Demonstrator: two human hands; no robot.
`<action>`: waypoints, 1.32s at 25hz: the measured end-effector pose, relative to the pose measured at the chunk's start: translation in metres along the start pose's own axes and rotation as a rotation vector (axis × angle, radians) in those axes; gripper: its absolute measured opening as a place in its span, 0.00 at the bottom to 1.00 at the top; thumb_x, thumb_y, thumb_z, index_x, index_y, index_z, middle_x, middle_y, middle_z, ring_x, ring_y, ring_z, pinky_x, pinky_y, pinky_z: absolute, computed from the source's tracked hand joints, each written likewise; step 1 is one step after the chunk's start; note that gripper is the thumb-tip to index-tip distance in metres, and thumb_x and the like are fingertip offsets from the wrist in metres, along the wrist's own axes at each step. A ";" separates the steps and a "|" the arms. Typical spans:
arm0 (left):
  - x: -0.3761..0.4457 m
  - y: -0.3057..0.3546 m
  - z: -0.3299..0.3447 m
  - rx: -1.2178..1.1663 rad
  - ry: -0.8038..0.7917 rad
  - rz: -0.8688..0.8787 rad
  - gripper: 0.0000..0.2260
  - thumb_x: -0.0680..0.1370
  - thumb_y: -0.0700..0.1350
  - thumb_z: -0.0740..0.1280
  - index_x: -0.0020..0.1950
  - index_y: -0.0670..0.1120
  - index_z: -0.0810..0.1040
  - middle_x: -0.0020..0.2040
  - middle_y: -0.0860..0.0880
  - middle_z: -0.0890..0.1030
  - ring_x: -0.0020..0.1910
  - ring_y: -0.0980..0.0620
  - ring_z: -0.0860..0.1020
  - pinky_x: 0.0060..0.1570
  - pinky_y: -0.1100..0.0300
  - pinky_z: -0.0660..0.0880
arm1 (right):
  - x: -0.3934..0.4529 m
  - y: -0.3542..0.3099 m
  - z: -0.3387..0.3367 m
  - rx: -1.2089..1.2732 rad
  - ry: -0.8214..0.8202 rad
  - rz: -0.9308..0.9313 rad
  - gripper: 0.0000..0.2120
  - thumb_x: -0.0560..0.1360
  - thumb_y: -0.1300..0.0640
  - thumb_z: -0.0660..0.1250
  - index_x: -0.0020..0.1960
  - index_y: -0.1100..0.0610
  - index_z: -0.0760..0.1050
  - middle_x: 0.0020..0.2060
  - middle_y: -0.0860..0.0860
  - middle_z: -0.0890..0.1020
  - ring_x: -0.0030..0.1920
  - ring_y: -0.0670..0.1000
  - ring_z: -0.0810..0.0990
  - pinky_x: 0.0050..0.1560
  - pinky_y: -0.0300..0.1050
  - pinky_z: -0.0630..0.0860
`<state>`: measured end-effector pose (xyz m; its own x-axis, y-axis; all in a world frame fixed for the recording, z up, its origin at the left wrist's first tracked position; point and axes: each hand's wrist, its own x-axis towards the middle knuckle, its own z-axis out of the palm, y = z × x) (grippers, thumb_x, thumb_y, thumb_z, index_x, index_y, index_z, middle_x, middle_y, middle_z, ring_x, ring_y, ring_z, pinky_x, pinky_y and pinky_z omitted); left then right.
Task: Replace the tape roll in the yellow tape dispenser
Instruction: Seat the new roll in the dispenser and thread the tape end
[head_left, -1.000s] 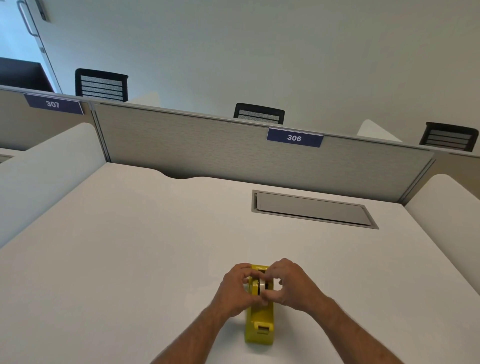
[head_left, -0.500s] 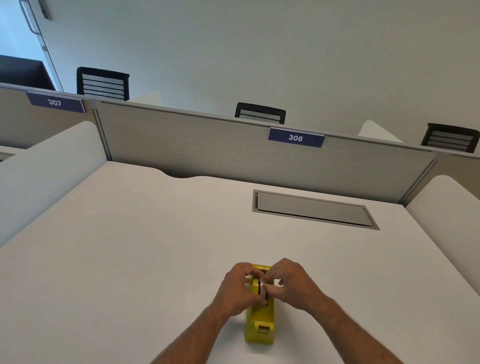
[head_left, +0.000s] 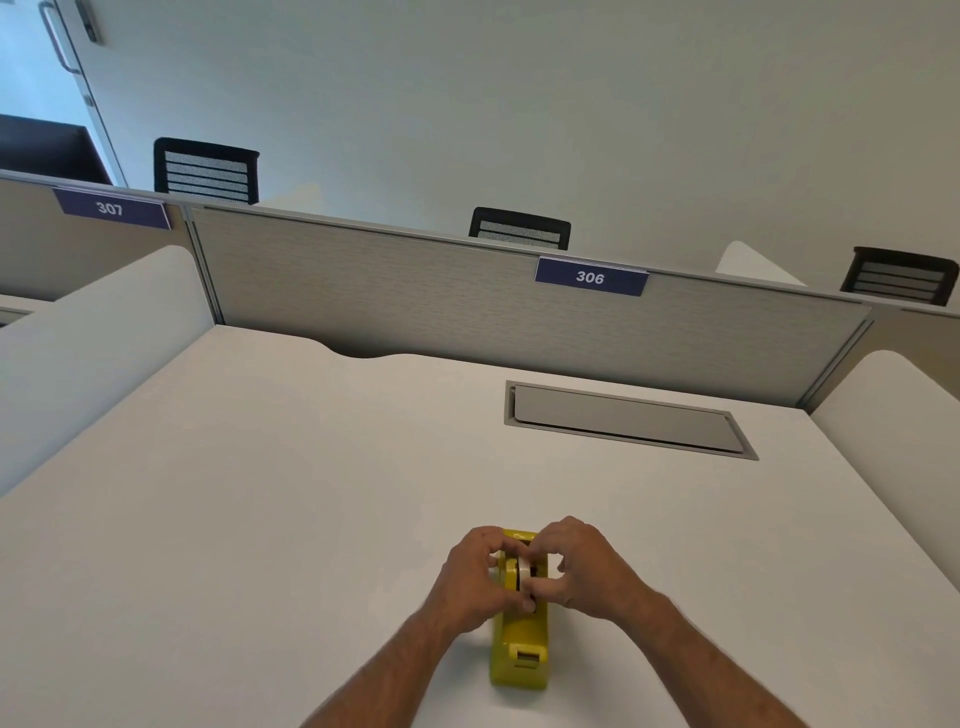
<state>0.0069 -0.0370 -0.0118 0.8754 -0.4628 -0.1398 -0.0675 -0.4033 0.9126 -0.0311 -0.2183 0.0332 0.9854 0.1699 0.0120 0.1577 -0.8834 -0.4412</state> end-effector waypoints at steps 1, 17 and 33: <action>-0.001 0.000 0.000 0.001 0.002 0.001 0.26 0.56 0.48 0.83 0.50 0.60 0.80 0.60 0.62 0.72 0.54 0.60 0.74 0.46 0.70 0.73 | -0.001 0.000 0.001 -0.012 -0.001 -0.005 0.18 0.68 0.42 0.72 0.54 0.49 0.84 0.47 0.45 0.85 0.50 0.46 0.76 0.48 0.46 0.80; -0.003 0.008 -0.001 0.007 0.001 -0.005 0.23 0.58 0.46 0.83 0.48 0.60 0.80 0.59 0.60 0.72 0.52 0.63 0.73 0.44 0.72 0.71 | 0.002 0.000 0.000 0.007 0.020 -0.021 0.07 0.73 0.48 0.70 0.47 0.46 0.86 0.41 0.44 0.86 0.45 0.45 0.77 0.45 0.45 0.78; -0.004 0.010 -0.002 0.010 0.013 0.007 0.23 0.59 0.44 0.83 0.51 0.56 0.82 0.60 0.57 0.73 0.52 0.63 0.74 0.48 0.70 0.72 | 0.000 -0.002 0.003 -0.060 0.049 -0.020 0.11 0.73 0.44 0.68 0.47 0.48 0.85 0.40 0.46 0.86 0.43 0.46 0.77 0.45 0.45 0.77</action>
<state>0.0037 -0.0377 -0.0019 0.8808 -0.4558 -0.1286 -0.0784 -0.4081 0.9096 -0.0320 -0.2147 0.0312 0.9837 0.1676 0.0653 0.1798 -0.9048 -0.3859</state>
